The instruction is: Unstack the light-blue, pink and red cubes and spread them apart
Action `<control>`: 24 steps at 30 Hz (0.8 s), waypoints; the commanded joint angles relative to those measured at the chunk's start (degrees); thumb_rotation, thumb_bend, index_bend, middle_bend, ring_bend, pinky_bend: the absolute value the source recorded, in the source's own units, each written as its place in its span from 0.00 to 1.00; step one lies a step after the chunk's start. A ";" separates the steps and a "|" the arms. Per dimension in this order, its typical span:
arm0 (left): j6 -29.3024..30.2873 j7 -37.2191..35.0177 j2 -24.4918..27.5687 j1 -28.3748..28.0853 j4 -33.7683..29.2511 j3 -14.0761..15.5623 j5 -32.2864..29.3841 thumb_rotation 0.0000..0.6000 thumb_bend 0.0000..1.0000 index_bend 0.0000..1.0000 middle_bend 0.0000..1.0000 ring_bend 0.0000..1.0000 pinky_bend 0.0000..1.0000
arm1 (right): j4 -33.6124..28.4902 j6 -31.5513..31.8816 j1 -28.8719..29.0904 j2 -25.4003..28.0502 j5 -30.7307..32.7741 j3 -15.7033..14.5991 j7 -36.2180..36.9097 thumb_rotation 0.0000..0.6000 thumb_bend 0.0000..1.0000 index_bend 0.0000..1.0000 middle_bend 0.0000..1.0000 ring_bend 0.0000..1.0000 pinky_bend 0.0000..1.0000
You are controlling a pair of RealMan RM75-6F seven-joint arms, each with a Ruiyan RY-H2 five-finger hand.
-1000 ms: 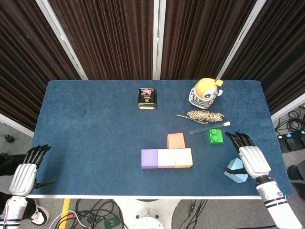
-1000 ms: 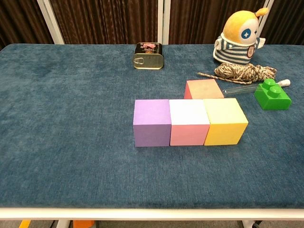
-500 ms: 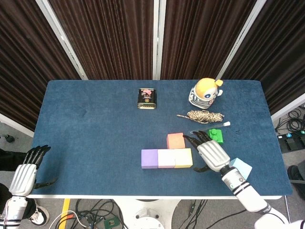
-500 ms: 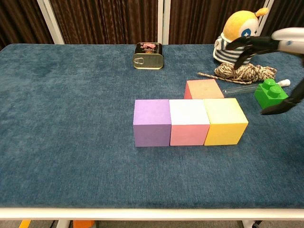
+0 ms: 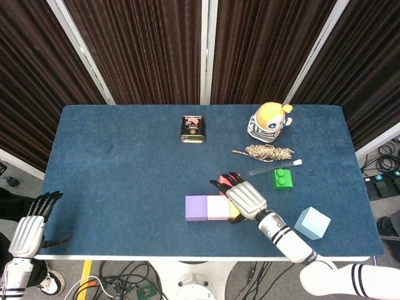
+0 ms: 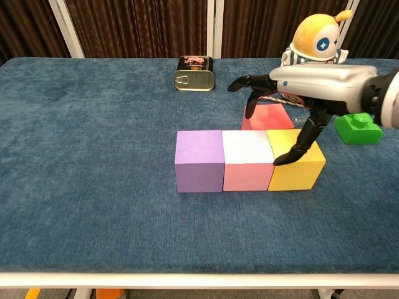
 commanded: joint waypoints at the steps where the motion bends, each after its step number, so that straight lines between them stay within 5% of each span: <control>1: 0.35 -0.80 -0.07 0.18 0.41 -0.07 0.00 1.00 0.00 0.11 0.07 0.00 0.00 | 1.31 -0.02 1.23 -1.87 1.34 -0.25 -0.72 1.00 0.00 0.00 0.28 0.00 0.00; 24: 0.62 -2.38 -0.45 0.57 2.16 0.00 0.10 1.00 0.00 0.11 0.07 0.00 0.00 | 2.93 3.88 4.44 -6.16 4.99 -2.08 -4.93 1.00 0.02 0.00 0.39 0.00 0.00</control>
